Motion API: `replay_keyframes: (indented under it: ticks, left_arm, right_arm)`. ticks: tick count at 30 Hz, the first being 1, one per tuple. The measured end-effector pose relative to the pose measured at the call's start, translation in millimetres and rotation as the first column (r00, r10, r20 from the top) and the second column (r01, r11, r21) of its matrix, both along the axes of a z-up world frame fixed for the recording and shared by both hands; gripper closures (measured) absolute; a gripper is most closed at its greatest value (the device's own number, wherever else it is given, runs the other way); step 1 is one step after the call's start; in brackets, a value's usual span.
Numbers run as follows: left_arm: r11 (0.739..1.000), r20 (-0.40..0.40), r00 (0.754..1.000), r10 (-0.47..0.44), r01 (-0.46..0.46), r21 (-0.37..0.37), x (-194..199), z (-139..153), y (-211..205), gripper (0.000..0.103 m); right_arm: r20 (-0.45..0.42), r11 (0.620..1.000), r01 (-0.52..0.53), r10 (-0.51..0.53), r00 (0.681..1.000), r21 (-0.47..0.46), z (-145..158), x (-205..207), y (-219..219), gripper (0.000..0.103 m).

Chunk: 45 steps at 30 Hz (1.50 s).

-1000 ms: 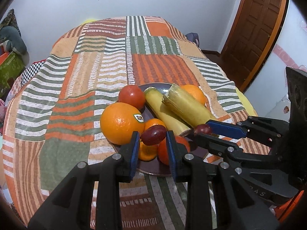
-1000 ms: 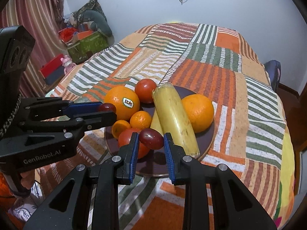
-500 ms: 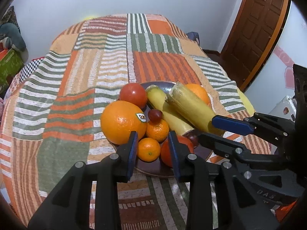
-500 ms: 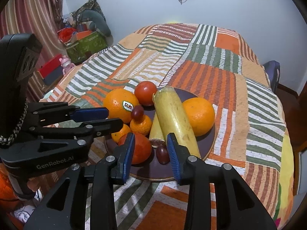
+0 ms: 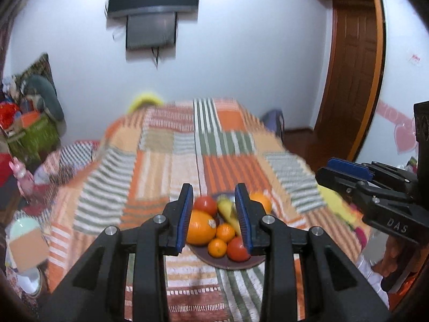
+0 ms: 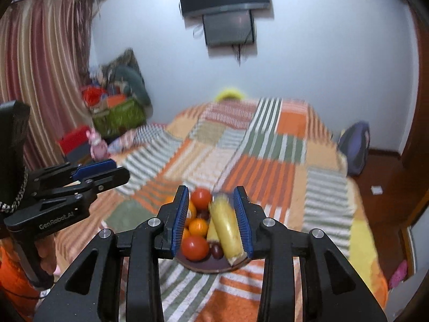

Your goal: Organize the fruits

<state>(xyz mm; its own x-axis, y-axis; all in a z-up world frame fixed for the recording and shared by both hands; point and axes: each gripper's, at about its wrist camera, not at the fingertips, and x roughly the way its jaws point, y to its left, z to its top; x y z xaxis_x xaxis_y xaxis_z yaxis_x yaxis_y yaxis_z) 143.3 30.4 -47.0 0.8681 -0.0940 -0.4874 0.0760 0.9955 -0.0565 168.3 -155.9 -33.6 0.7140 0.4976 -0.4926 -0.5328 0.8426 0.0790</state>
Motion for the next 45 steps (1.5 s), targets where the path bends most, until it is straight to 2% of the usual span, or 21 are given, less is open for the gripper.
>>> replay_keyframes:
  ticks: [5,7,11,14,15,16,17,22,26,28,30,32,33,45]
  left_arm:
    - [1.0,0.134,0.991,0.015,-0.015,-0.002,-33,38,-4,0.071]
    - [1.0,0.18,0.983,0.018,-0.018,0.001,-47,51,-7,0.067]
    - [1.0,0.241,0.97,0.018,-0.02,0.007,-68,68,-12,0.062]
    - [1.0,0.265,0.964,0.017,-0.022,0.017,-80,74,-16,0.052]
    - [1.0,0.272,0.962,0.02,-0.025,0.017,-83,75,-17,0.043]
    - [0.999,0.281,0.959,0.026,-0.031,0.015,-86,76,-18,0.038]
    - [0.999,0.288,0.957,0.032,-0.037,0.013,-89,76,-18,0.037]
    - [0.999,0.297,0.954,0.04,-0.043,0.002,-98,76,-19,0.022]
    - [0.999,0.304,0.951,0.047,-0.051,0.004,-102,75,-20,0.017]
    - [0.998,0.305,0.951,0.053,-0.055,0.0,-105,75,-20,0.01]
    - [0.998,0.308,0.95,0.058,-0.061,-0.002,-106,74,-19,0.008]
    - [0.998,0.309,0.949,0.062,-0.065,-0.001,-107,73,-18,0.007]
    - [0.998,0.31,0.949,0.063,-0.066,-0.002,-108,73,-17,0.005]
    - [0.997,0.309,0.948,0.071,-0.075,-0.001,-108,69,-17,0.002]
  right_arm:
    - [0.115,0.998,0.022,-0.029,0.993,0.062,37,-31,-8,0.071]
    - [0.149,0.996,0.027,-0.039,0.988,0.081,46,-40,-10,0.07]
    - [0.206,0.993,0.038,-0.061,0.977,0.112,57,-61,-12,0.057]
    - [0.231,0.991,0.05,-0.077,0.97,0.121,60,-69,-12,0.053]
    - [0.237,0.99,0.055,-0.084,0.968,0.126,60,-71,-12,0.051]
    - [0.239,0.99,0.059,-0.089,0.967,0.131,60,-71,-13,0.046]
    - [0.242,0.988,0.065,-0.097,0.965,0.137,59,-72,-13,0.041]
    - [0.253,0.985,0.093,-0.127,0.959,0.142,58,-75,-15,0.03]
    - [0.258,0.983,0.118,-0.152,0.954,0.143,58,-80,-17,0.016]
    - [0.259,0.983,0.119,-0.153,0.954,0.142,58,-83,-18,0.015]
    - [0.261,0.983,0.126,-0.158,0.952,0.137,57,-85,-17,0.012]
    - [0.27,0.981,0.14,-0.171,0.948,0.132,57,-87,-16,0.002]
    - [0.275,0.98,0.145,-0.177,0.945,0.134,57,-89,-17,0.0]
    - [0.264,0.981,0.15,-0.178,0.948,0.125,56,-90,-17,0.0]
